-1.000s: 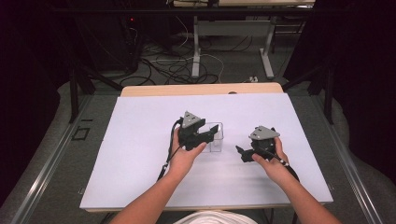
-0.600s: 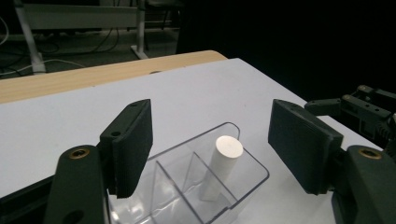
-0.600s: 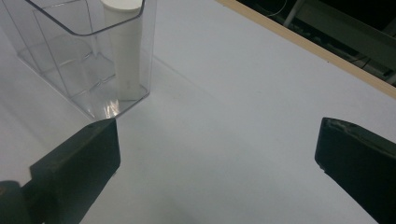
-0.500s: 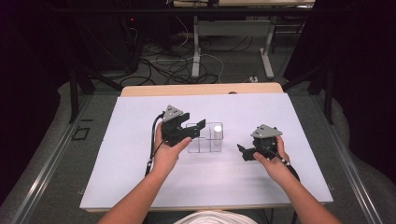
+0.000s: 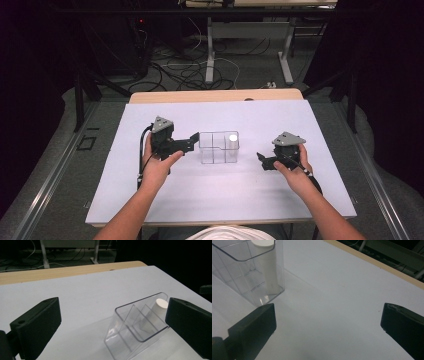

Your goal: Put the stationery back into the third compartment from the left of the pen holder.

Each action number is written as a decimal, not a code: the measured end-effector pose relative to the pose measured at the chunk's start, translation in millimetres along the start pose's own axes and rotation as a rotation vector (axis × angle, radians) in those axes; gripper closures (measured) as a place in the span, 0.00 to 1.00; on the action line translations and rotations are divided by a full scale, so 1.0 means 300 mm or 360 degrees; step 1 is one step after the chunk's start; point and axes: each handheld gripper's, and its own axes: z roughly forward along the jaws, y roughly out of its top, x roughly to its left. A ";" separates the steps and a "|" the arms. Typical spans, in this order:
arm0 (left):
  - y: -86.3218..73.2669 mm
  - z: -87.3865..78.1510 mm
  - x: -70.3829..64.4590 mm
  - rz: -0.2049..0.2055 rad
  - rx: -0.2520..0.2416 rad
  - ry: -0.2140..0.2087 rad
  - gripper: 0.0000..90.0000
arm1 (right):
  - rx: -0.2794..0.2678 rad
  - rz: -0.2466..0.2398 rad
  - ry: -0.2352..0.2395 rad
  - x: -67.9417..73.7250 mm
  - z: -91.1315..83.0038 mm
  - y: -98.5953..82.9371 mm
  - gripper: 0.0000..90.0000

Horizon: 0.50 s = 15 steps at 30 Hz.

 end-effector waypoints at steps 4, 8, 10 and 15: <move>-0.025 -0.020 0.042 -0.0030 0.0008 0.0037 0.00 | -0.0001 0.0040 -0.0014 -0.005 -0.001 -0.002 0.00; -0.052 -0.040 0.085 -0.0080 0.0014 0.0091 0.00 | 0.0012 0.0050 -0.0019 -0.014 0.000 -0.006 0.00; -0.068 -0.053 0.106 -0.0117 -0.0003 0.0110 0.00 | 0.0019 0.0056 -0.0023 -0.016 0.001 -0.008 0.00; -0.108 -0.086 0.159 -0.0166 -0.0010 0.0166 0.00 | 0.0029 0.0088 -0.0024 -0.022 0.001 -0.012 0.00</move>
